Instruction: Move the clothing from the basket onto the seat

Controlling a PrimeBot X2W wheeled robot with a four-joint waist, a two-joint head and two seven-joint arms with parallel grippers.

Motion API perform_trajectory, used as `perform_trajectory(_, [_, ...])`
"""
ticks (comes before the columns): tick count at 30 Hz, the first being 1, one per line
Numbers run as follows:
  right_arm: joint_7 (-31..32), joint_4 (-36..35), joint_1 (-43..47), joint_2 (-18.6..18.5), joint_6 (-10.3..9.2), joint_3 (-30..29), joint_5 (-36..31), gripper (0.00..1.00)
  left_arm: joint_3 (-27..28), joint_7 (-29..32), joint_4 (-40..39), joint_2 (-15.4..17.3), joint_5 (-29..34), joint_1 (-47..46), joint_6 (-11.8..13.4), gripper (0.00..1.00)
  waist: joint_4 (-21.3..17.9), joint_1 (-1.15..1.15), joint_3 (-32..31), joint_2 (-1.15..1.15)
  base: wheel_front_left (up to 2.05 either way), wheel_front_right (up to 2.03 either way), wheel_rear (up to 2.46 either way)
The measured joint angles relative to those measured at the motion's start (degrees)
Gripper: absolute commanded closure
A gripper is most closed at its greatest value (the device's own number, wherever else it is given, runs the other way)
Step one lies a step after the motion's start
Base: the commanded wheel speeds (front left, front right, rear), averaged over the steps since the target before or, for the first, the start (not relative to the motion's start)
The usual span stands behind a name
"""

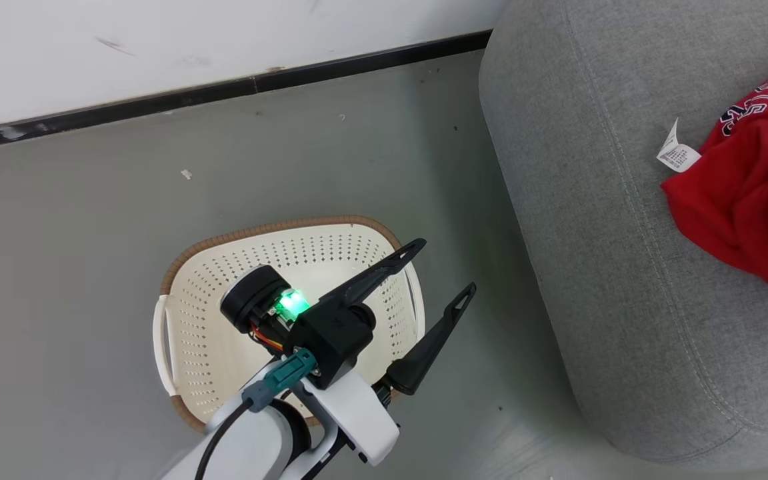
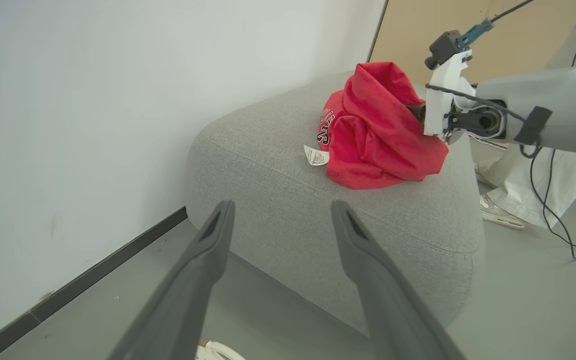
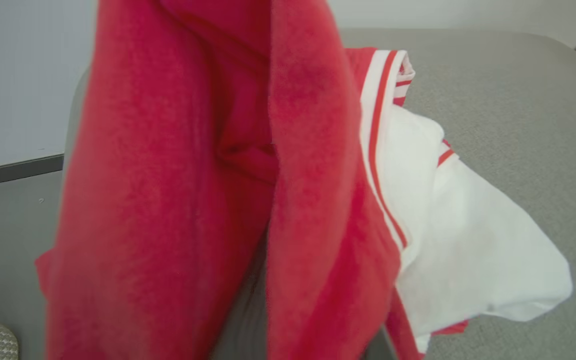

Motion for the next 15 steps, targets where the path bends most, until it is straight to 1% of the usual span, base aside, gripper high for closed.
perform_trajectory(1, [-0.77, -0.03, -0.05, 0.54, 0.0, 0.04, 0.29, 0.54, 0.22, 0.0, 0.03, 0.05, 0.0, -0.01, 0.0, 0.0, -0.14, 0.0, 0.21, 0.0, 0.0, 0.0, 0.0])
perform_trajectory(2, [-1.65, 0.05, -0.1, 0.9, 0.0, 0.33, 0.69, 0.42, 0.44, -0.01, 0.11, 0.18, 0.01, -0.07, 0.0, 0.0, -0.34, 0.0, 0.4, 0.0, 0.0, 0.0, 0.0])
perform_trajectory(3, [-2.56, 0.13, -0.11, 1.12, 0.0, 0.76, 0.88, 0.17, 0.67, -0.04, 0.21, 0.33, 0.01, -0.14, 0.0, 0.0, -0.58, 0.01, 0.55, 0.0, 0.0, 0.0, 0.0])
perform_trajectory(4, [-3.32, 0.2, -0.12, 1.31, 0.0, 1.05, 1.1, 0.02, 1.0, -0.09, 0.35, 0.49, 0.01, -0.18, 0.0, 0.0, -0.85, 0.0, 0.65, 0.0, 0.0, 0.0, 0.0])
perform_trajectory(5, [-3.93, 0.3, -0.11, 1.4, 0.0, 1.23, 1.14, 0.0, 1.31, -0.21, 0.56, 0.66, -0.01, -0.19, 0.0, 0.0, -1.12, 0.0, 0.71, 0.0, 0.0, 0.0, 0.0])
perform_trajectory(15, [-6.21, -0.31, 1.09, 1.53, 0.0, 1.47, 3.05, 0.0, 3.16, -1.6, 2.24, 0.25, -0.74, -0.18, 0.26, 0.0, -3.25, 0.0, -0.16, 0.0, 0.0, 0.0, 0.0])
